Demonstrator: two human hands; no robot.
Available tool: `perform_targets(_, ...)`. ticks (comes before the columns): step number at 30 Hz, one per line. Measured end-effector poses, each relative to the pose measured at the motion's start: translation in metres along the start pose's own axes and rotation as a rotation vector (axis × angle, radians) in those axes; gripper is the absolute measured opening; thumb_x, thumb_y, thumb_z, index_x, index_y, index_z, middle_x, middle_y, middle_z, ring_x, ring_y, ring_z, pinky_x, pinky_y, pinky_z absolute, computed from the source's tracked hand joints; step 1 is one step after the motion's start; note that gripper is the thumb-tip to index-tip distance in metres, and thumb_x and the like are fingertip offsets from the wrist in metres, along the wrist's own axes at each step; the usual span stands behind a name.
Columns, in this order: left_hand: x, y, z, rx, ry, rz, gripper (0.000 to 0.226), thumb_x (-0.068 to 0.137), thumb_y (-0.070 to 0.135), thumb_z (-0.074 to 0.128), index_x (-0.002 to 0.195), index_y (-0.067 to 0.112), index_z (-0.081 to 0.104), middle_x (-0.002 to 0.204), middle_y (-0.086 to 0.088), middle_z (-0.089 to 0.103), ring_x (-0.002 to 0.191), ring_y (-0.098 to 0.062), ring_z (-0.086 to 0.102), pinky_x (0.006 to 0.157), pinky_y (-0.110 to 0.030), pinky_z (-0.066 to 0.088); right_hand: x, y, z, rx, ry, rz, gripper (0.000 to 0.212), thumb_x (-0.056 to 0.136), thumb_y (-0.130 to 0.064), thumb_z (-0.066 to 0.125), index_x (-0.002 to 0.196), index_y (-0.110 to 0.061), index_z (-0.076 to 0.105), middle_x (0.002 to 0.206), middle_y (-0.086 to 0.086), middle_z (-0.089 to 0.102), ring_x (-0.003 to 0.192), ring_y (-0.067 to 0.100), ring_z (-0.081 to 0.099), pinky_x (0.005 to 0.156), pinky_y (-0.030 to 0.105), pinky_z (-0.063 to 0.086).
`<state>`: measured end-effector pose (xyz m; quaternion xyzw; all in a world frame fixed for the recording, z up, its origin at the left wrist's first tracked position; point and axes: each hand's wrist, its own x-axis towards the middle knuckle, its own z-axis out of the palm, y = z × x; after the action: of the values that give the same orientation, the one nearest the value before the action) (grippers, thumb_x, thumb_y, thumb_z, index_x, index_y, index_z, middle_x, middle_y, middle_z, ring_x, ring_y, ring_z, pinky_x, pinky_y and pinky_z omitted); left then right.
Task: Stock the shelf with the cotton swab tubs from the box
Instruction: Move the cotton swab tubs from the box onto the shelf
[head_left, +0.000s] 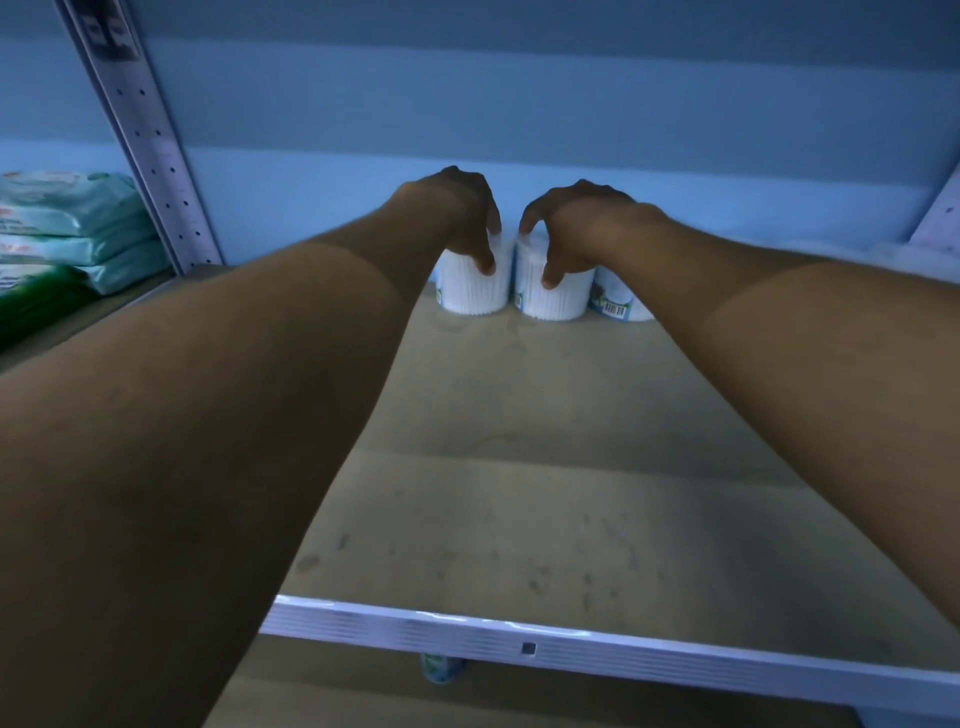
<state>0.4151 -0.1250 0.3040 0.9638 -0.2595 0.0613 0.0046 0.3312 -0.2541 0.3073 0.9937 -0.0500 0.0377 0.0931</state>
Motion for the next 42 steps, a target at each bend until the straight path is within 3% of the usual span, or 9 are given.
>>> perform_targets(14,0.011,0.0,-0.001,0.01,-0.016,0.004,0.065,0.072,0.049,0.083,0.132,0.033,0.062,0.134,0.001,0.059,0.12,-0.025,0.055,0.102,-0.039,0.047,0.014,0.001,-0.001,-0.063,-0.014,-0.005,0.075,0.079,-0.03,0.084,0.145,-0.027,0.047,0.144,0.006,0.05,0.125,0.031,0.053,0.096,0.043,0.047)
perform_targets(18,0.009,0.001,-0.001,0.02,-0.023,0.006,0.066,0.076,0.051,0.08,0.136,0.033,0.058,0.139,0.001,0.055,0.125,-0.025,0.052,0.104,-0.039,0.046,0.013,0.006,0.003,0.018,-0.036,0.013,0.076,0.085,-0.029,0.079,0.15,-0.026,0.041,0.15,0.007,0.044,0.133,0.031,0.046,0.102,0.043,0.045)
perform_targets(22,-0.004,0.0,0.002,-0.014,-0.048,-0.036,0.082,0.076,0.056,0.076,0.147,0.032,0.043,0.152,-0.001,0.043,0.136,-0.025,0.044,0.11,-0.043,0.04,0.005,0.01,0.007,0.187,-0.033,0.048,0.087,0.083,-0.038,0.079,0.155,-0.027,0.03,0.153,0.008,0.032,0.14,0.032,0.037,0.109,0.045,0.041)
perform_targets(26,-0.027,-0.001,-0.001,-0.059,-0.015,-0.023,0.081,0.082,0.05,0.074,0.151,0.029,0.038,0.157,-0.002,0.035,0.143,-0.024,0.034,0.113,-0.041,0.033,-0.007,0.013,0.005,0.256,0.009,0.042,0.085,0.084,-0.037,0.078,0.154,-0.028,0.031,0.15,0.008,0.032,0.136,0.032,0.041,0.105,0.042,0.042)
perform_targets(34,-0.089,0.002,-0.02,-0.138,-0.046,-0.045,0.078,0.074,0.052,0.079,0.143,0.033,0.048,0.148,0.002,0.046,0.133,-0.023,0.048,0.109,-0.04,0.041,-0.068,0.01,-0.006,0.323,0.047,0.013,0.077,0.08,-0.035,0.08,0.148,-0.033,0.043,0.143,0.007,0.042,0.13,0.03,0.047,0.096,0.037,0.042)
perform_targets(38,-0.132,0.008,-0.026,-0.179,-0.061,-0.041,0.076,0.076,0.051,0.078,0.144,0.036,0.046,0.15,0.005,0.044,0.136,-0.02,0.045,0.11,-0.04,0.04,-0.109,0.004,-0.012,0.328,0.036,-0.007,0.073,0.083,-0.037,0.076,0.147,-0.035,0.042,0.142,0.004,0.041,0.129,0.029,0.048,0.085,0.034,0.039)
perform_targets(42,-0.174,0.017,-0.032,-0.199,-0.072,-0.034,0.075,0.08,0.051,0.075,0.147,0.036,0.043,0.151,0.006,0.042,0.137,-0.017,0.043,0.111,-0.038,0.039,-0.148,-0.004,-0.019,0.325,0.015,0.009,0.072,0.085,-0.04,0.074,0.148,-0.038,0.039,0.144,0.001,0.039,0.13,0.026,0.047,0.083,0.032,0.038)
